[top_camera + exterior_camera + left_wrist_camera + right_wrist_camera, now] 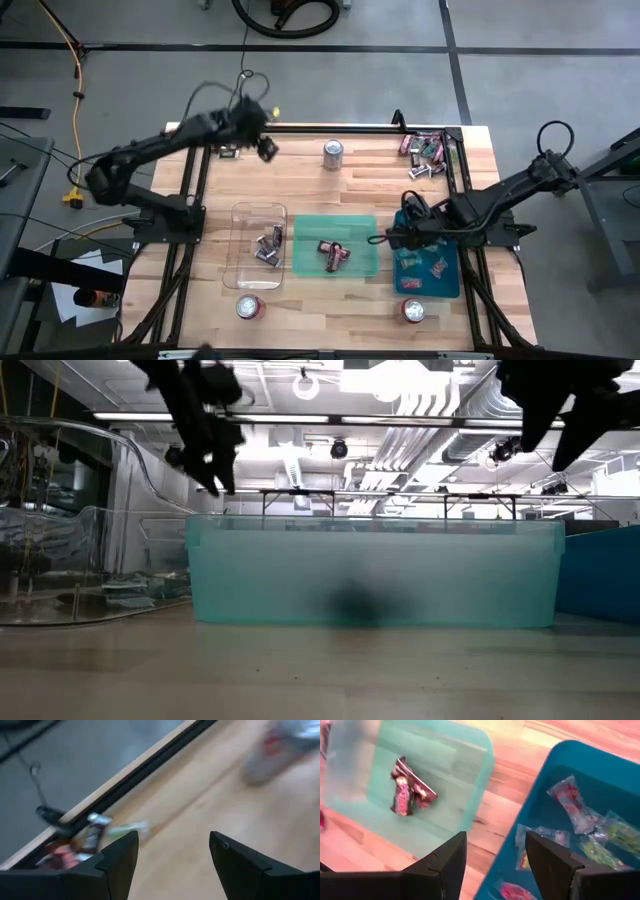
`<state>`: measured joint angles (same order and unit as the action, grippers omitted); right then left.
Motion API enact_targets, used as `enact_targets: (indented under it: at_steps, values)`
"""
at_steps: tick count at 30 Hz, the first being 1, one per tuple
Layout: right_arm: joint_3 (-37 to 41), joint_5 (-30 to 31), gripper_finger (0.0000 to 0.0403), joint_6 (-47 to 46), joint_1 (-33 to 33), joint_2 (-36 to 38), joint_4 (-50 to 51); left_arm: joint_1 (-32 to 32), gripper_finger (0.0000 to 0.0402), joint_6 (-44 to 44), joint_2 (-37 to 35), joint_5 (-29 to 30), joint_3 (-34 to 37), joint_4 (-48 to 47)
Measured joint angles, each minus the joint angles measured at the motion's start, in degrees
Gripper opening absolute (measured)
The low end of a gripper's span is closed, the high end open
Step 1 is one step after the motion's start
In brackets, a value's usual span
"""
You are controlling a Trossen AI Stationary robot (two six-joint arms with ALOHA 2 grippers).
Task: Organize candy in baskets
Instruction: Put the green gummy into the blue bin
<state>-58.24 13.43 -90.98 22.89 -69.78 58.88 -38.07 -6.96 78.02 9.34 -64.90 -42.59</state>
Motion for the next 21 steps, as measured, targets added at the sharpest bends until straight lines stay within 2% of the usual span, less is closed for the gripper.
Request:
enact_targets:
  at_steps: [5, 11, 16, 21]
  values:
    - [0.0, -0.2, 0.0197, 0.0, -1.6, 0.0, -1.6, -9.5, 0.0232, 10.4, 11.3, -4.1, -4.1, -1.8]
    - [0.0, -0.3, 0.0197, 0.0, -1.5, 0.0, -5.1, -10.9, 0.0232, 16.1, 21.2, -7.8, -4.9, -2.4]
    - [0.0, -0.3, 0.0197, 0.0, -1.5, 0.0, -6.8, -9.7, 0.0232, 16.2, 25.2, -6.6, -4.9, -0.4]
    - [0.0, -0.3, 0.0197, 0.0, -1.5, 0.0, -6.9, -9.0, 0.0232, 16.6, 28.0, -0.6, -4.9, 1.1]
